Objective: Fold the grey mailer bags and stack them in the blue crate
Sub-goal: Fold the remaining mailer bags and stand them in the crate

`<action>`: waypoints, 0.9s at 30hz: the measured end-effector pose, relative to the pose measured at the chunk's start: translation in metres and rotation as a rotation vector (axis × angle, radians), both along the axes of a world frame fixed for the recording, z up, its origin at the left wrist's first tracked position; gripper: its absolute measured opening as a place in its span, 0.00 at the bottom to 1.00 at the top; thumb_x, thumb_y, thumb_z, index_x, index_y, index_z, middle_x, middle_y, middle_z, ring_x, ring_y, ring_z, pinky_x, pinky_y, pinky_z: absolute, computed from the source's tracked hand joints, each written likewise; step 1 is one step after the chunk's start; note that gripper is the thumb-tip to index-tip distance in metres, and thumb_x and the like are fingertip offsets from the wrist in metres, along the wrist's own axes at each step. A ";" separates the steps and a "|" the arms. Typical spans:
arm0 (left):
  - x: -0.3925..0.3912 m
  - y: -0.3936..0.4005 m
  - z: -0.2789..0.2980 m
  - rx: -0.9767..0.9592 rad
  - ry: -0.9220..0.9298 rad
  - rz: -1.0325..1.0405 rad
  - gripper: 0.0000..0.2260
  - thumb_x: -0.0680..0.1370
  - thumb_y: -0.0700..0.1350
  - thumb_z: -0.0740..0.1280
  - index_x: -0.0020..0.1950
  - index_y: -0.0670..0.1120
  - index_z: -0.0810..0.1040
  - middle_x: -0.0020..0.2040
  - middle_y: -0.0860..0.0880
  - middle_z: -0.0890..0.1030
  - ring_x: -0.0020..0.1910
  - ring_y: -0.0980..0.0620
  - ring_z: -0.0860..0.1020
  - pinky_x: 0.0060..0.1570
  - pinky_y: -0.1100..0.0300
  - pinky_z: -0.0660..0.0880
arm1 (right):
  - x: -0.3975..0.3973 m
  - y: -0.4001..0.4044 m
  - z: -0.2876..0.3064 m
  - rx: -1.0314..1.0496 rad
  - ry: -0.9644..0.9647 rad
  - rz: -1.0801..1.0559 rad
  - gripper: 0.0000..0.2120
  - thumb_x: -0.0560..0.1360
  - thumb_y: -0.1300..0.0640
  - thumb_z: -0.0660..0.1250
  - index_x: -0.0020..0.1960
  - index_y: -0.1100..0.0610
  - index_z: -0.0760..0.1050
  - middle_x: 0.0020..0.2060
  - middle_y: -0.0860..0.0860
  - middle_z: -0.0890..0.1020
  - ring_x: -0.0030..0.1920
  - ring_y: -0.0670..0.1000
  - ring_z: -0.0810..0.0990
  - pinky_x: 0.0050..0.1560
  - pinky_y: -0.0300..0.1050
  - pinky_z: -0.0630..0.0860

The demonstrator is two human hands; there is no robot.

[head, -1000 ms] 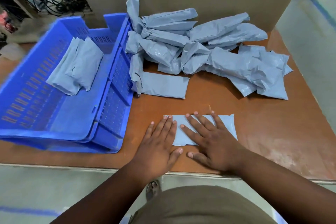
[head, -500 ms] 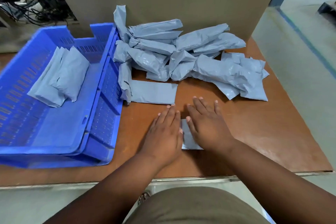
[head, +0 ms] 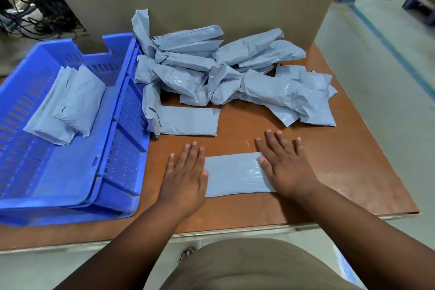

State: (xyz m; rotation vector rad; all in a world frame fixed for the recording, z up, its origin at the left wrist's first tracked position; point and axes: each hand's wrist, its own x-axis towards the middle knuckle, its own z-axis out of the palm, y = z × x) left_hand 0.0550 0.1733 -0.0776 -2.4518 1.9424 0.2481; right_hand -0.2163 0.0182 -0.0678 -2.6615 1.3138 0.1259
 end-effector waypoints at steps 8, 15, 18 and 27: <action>-0.021 -0.009 0.027 -0.144 0.173 0.107 0.33 0.84 0.59 0.42 0.85 0.43 0.60 0.86 0.44 0.56 0.86 0.47 0.52 0.84 0.47 0.52 | 0.003 0.002 0.029 -0.024 -0.187 -0.051 0.31 0.86 0.38 0.41 0.83 0.51 0.60 0.86 0.56 0.52 0.86 0.56 0.47 0.84 0.62 0.44; -0.069 -0.031 0.010 -0.072 0.108 -0.109 0.30 0.85 0.54 0.45 0.87 0.46 0.56 0.87 0.47 0.54 0.86 0.49 0.49 0.84 0.47 0.48 | 0.059 0.036 -0.002 0.032 -0.194 0.172 0.30 0.84 0.46 0.47 0.83 0.55 0.63 0.83 0.56 0.63 0.84 0.57 0.59 0.84 0.59 0.53; -0.043 -0.014 0.005 -0.041 0.078 -0.103 0.33 0.86 0.64 0.41 0.88 0.49 0.49 0.88 0.51 0.47 0.86 0.53 0.42 0.84 0.46 0.43 | 0.034 0.027 -0.007 -0.001 -0.175 0.185 0.30 0.87 0.38 0.46 0.85 0.49 0.60 0.85 0.52 0.58 0.85 0.55 0.54 0.84 0.60 0.51; -0.008 -0.001 0.034 -0.074 0.188 -0.003 0.38 0.83 0.71 0.44 0.86 0.50 0.57 0.86 0.50 0.57 0.86 0.50 0.51 0.84 0.45 0.49 | -0.007 -0.002 0.001 0.107 -0.268 0.126 0.29 0.86 0.36 0.53 0.84 0.46 0.59 0.85 0.48 0.58 0.85 0.50 0.51 0.84 0.58 0.44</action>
